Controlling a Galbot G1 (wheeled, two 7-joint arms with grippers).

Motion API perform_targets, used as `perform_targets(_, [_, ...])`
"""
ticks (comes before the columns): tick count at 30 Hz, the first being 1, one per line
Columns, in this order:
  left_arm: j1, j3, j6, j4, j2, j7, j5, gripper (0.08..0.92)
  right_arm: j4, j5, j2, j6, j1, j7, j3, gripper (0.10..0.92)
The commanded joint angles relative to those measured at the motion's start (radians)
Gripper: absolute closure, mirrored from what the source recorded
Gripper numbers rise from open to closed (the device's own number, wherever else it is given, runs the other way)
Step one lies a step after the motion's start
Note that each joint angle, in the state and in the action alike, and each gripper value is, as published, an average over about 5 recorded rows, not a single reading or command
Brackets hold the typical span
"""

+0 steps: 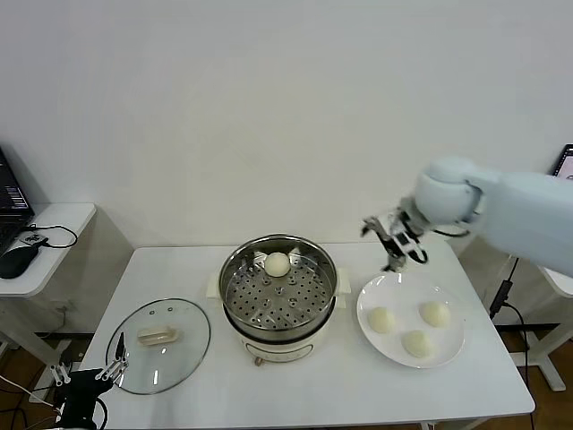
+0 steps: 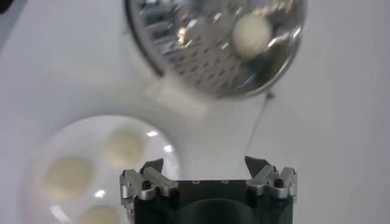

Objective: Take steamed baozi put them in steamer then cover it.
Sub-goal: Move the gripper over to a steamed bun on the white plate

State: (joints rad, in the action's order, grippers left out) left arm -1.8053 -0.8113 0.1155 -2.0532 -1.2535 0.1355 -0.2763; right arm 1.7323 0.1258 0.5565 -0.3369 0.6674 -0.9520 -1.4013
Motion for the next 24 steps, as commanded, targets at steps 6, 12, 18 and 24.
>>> perform_targets(6, [0.010,0.005,-0.008,0.006,-0.001,0.001,0.007,0.177,0.019,-0.108,-0.132,-0.064,-0.361,0.015,0.172,0.203])
perform_targets(12, [0.008,0.003,-0.008,0.018,-0.001,0.001,0.009,0.177,-0.060,-0.171,-0.089,-0.050,-0.557,0.040,0.318,0.202])
perform_targets(18, [0.008,-0.004,-0.006,0.022,-0.002,0.002,0.008,0.177,-0.134,-0.189,-0.021,-0.030,-0.641,0.062,0.389,0.203])
perform_targets(24, [0.010,-0.006,-0.005,0.026,-0.005,0.003,0.007,0.177,-0.223,-0.207,0.046,-0.008,-0.685,0.075,0.430,0.203])
